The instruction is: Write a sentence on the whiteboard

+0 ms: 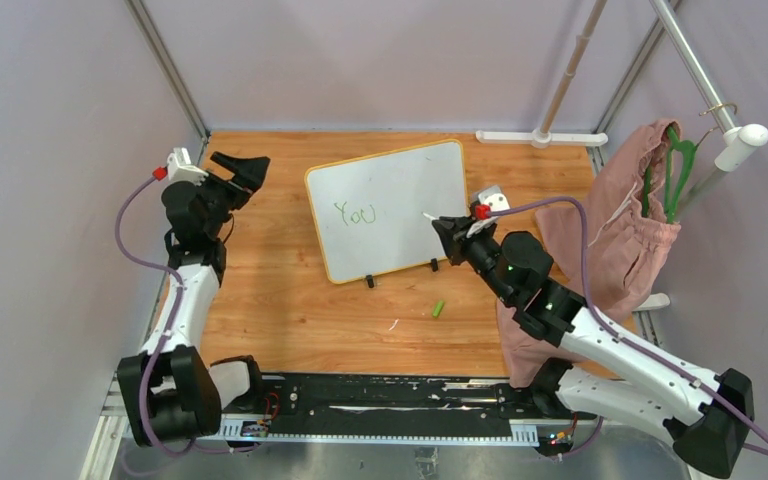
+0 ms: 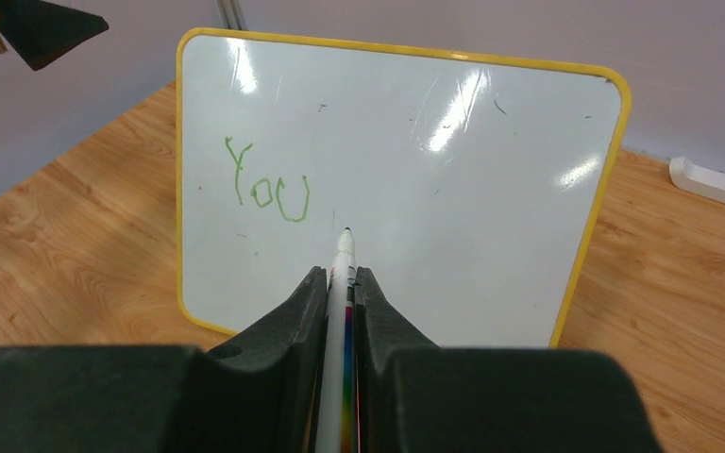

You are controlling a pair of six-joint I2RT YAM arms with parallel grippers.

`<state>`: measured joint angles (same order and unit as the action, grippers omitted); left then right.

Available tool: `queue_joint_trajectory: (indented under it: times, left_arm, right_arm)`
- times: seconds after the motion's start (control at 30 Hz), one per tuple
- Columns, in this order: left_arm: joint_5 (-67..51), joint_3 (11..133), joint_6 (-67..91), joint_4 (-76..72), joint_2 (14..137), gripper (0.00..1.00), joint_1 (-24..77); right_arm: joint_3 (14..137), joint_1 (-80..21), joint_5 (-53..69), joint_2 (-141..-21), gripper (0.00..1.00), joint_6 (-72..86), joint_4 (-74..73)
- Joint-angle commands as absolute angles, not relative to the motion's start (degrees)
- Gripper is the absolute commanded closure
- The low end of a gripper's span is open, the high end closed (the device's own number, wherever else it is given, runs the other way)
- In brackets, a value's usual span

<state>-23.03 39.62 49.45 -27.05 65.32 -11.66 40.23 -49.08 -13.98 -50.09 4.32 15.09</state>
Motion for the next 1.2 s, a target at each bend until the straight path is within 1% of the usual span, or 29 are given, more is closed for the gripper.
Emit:
queue_joint_trajectory:
  times: [0.0,0.1,0.2,0.33,0.43,0.5,0.53,0.57,0.67,0.7,0.83,1.0,1.07,1.17]
  left_arm:
    - [-6.6,46.2,44.6,-1.3,62.9,0.0,-9.2]
    - [-4.9,50.1,39.5,-3.0,63.7,0.0,-5.6]
    - [-9.1,55.2,38.6,-7.4,67.9,0.0,-5.3]
    - [-22.7,66.9,41.5,-12.2,77.7,0.0,-5.2]
    - [-34.9,73.5,50.2,-20.4,84.8,0.0,-4.2]
    - [-37.9,77.1,47.8,-20.6,86.8,0.0,-1.6]
    - [-37.5,77.8,44.7,-18.4,86.7,0.0,0.3]
    - [-36.7,79.5,39.2,-12.6,86.6,0.0,2.3]
    - [-29.0,86.3,20.1,11.3,86.8,0.0,6.7]
    - [-27.0,86.6,14.9,14.7,86.4,0.0,8.5]
    - [-22.9,86.6,5.8,18.8,83.6,0.0,10.1]
    - [-15.0,97.5,-3.1,31.9,88.2,0.0,12.9]
    - [-16.4,98.3,-3.9,32.8,90.3,0.02,13.4]
    - [-22.4,99.5,-3.7,33.2,93.4,0.09,13.9]
  right_arm:
    - [39.3,-48.3,-14.5,-48.0,1.0,3.6,14.2]
    - [38.9,-48.4,-12.8,-48.5,1.0,4.8,15.0]
    - [39.2,-48.4,-11.0,-49.3,1.0,5.6,15.0]
    - [39.4,-48.4,-10.4,-48.9,1.0,5.8,14.4]
    - [39.5,-48.5,-9.8,-48.1,1.0,5.7,13.6]
    - [39.5,-48.5,-10.1,-47.6,1.0,5.2,13.0]
    - [39.7,-48.6,-10.3,-47.2,1.0,5.1,12.7]
    - [40.0,-48.6,-10.5,-46.8,1.0,4.8,12.2]
    - [41.2,-48.6,-10.9,-45.8,1.0,4.1,9.9]
    - [41.4,-48.6,-11.1,-45.4,1.0,4.1,9.4]
    - [42.2,-48.6,-11.0,-44.0,1.0,4.3,7.3]
    - [42.6,-48.6,-10.8,-41.5,1.0,4.4,4.1]
    - [42.1,-48.6,-11.2,-41.0,1.0,4.3,4.3]
    - [42.1,-48.6,-11.0,-41.5,1.0,4.3,4.4]
